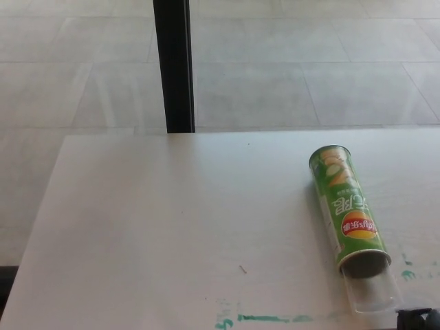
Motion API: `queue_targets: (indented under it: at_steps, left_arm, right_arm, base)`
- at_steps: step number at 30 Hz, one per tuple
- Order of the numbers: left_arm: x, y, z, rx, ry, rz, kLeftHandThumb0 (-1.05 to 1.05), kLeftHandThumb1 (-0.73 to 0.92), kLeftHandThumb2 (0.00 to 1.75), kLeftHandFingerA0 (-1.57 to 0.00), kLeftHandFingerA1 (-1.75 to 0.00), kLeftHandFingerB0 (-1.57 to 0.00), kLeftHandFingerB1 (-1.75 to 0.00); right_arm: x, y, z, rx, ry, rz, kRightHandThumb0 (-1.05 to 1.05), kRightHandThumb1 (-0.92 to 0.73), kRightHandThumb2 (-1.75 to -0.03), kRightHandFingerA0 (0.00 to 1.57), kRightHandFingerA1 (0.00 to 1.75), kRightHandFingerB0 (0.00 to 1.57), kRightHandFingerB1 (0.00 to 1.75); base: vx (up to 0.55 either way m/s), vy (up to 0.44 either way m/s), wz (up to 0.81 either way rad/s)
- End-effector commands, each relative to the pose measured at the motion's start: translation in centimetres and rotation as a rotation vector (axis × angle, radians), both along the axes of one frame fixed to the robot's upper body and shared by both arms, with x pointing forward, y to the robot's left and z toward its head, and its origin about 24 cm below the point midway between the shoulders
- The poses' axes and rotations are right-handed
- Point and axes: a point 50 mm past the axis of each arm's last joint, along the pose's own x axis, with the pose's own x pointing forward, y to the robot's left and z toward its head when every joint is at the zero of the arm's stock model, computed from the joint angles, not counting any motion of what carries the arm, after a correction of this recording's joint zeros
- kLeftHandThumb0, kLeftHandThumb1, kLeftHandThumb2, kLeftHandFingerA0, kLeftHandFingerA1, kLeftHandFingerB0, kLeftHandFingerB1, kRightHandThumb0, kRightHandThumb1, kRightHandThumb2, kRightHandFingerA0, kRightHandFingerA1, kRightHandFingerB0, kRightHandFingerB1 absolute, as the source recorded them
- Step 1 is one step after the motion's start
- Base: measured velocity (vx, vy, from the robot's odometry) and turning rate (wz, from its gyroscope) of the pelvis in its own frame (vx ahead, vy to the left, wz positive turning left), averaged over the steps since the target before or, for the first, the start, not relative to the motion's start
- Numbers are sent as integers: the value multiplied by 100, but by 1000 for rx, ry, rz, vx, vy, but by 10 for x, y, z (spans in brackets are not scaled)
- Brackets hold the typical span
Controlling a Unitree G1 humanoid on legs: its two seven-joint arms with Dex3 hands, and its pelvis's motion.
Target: Use the right hand as a fist to push the chips tray inside its container kept in the middle of the desk
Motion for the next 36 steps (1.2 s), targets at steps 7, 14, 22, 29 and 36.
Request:
queue_targets:
  at_steps: [7, 14, 22, 29, 36]
  left_arm:
    - [-2, 5, 5, 22, 0, 7, -72, 92, 67, -55, -75, -40, -49]
    - [1, 7, 8, 46, 23, -1, -71, 92, 67, -58, -70, -45, -49]
    - [1, 7, 9, 64, 31, -12, -70, 92, 68, -58, -68, -43, -48]
    - [-3, 7, 7, 30, 0, 14, -71, 91, 67, -53, -73, -43, -50]
    - [-6, 6, 5, 50, 40, -7, -72, 92, 67, -56, -72, -45, -52]
  right_arm:
    - [7, 13, 3, 37, -104, 42, -105, -69, -85, 142, 131, 46, 137]
    - [15, 13, -6, 36, -96, 34, -105, -67, -86, 148, 127, 52, 137]
    - [21, 12, -12, 12, -79, 25, -105, -67, -87, 143, 131, 51, 134]
    - [31, 6, -8, -24, -102, 18, -103, -68, -91, 141, 144, 49, 136]
    - [43, 3, -4, -44, -143, 44, -105, -62, -129, 141, 157, 60, 125]
  base:
    - [0, 0, 0]
    - [0, 0, 0]
    - [0, 0, 0]
    - [0, 0, 0]
    - [0, 0, 0]
